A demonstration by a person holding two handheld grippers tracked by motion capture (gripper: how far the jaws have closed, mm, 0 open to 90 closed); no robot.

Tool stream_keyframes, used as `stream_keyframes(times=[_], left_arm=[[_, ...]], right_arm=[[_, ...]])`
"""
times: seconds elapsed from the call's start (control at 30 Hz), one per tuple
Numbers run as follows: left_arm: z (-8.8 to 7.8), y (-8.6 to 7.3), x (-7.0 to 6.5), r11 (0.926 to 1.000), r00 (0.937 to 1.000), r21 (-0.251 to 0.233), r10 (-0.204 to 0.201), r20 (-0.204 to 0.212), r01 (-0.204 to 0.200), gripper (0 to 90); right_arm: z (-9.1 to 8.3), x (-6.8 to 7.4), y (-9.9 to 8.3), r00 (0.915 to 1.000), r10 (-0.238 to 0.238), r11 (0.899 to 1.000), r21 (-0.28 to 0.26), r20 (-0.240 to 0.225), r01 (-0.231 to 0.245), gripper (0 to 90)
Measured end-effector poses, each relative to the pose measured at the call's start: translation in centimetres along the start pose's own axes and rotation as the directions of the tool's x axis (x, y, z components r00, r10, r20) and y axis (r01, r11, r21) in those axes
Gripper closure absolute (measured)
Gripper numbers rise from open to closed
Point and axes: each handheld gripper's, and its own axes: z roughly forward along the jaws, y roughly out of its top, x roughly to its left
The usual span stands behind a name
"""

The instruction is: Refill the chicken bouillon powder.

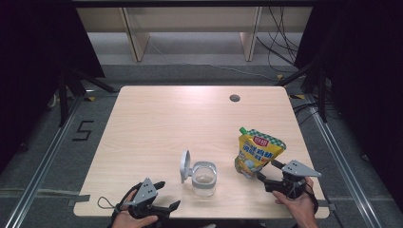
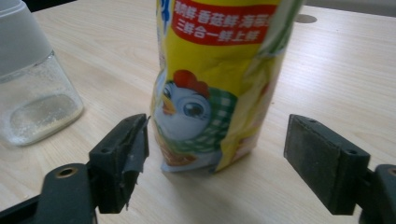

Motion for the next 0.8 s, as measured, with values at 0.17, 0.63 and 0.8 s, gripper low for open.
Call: stream_keyframes(times=[0.17,0.63,0.8], left_arm=[[-0.2,-0.2,0.0,0.9998,0.9997,0.013,0.017,-0.016,-0.017,16.0],[0.2,-0.3,-0.1,0.9994,0.9997,0.025,0.024,-0.009,-0.024,16.3],[0.0,-0.3,-0.1,0.9997,0.9997,0.012,0.023,-0.013,-0.023,16.3]], right_arm=[[0.8,0.0,0.0,0.9998,-0.019,0.999,-0.028,-0.001,0.019,20.2],[3.8,0.2,0.1,0.9973,-0.073,0.997,-0.011,0.003,0.073,16.9],[4.6,0.1,0.3,0.9977,-0.067,0.997,-0.050,-0.012,0.067,16.7]])
